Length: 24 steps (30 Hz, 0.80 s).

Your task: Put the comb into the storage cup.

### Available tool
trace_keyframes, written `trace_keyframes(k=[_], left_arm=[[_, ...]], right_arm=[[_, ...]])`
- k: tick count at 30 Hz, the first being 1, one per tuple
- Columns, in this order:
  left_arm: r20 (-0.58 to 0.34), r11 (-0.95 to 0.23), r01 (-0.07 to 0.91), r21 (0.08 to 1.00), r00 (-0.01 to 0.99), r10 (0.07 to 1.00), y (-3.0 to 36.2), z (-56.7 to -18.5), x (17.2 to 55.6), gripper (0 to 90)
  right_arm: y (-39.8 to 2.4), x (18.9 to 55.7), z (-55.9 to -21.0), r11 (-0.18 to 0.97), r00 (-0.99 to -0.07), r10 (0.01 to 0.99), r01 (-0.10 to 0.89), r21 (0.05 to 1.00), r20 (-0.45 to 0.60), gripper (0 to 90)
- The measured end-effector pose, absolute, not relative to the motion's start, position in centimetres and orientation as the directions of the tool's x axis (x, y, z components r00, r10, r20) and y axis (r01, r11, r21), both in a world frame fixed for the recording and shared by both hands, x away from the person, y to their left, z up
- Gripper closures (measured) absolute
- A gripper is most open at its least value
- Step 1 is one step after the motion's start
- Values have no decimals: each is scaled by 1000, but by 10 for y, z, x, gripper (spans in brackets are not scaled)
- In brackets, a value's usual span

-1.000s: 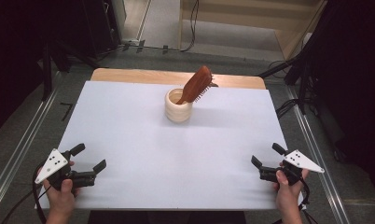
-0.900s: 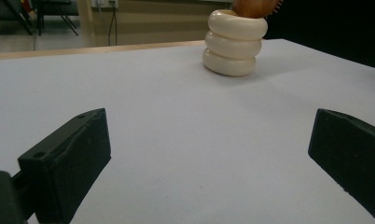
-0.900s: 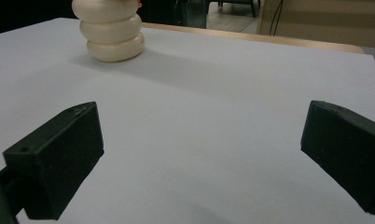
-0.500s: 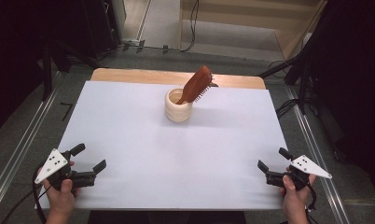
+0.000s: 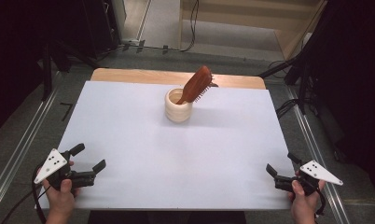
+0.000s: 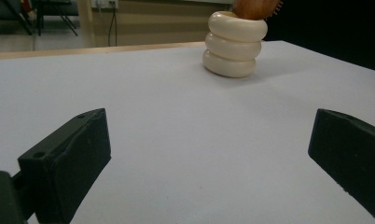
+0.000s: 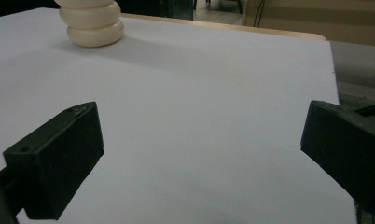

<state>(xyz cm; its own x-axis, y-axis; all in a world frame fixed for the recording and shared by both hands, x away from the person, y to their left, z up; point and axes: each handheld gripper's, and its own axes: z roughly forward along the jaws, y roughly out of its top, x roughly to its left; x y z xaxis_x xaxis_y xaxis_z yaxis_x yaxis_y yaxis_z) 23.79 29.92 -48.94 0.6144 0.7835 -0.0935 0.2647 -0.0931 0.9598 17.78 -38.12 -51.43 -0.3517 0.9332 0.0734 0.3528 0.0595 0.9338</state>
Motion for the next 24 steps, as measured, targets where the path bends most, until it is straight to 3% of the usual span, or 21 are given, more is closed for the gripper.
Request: trace_keyframes(k=[4,11,24], left_arm=[[-105,-80,266,961,614,782,301,-489,238,0],[-102,-85,268,960,613,783,300,-489,238,0],[-94,-93,270,958,608,789,299,-490,239,0]], right_arm=[[-385,177,-518,33,-337,937,352,935,93,0],[-374,182,-521,107,-372,927,359,927,37,0],[-378,184,-522,43,-337,937,373,927,92,0]])
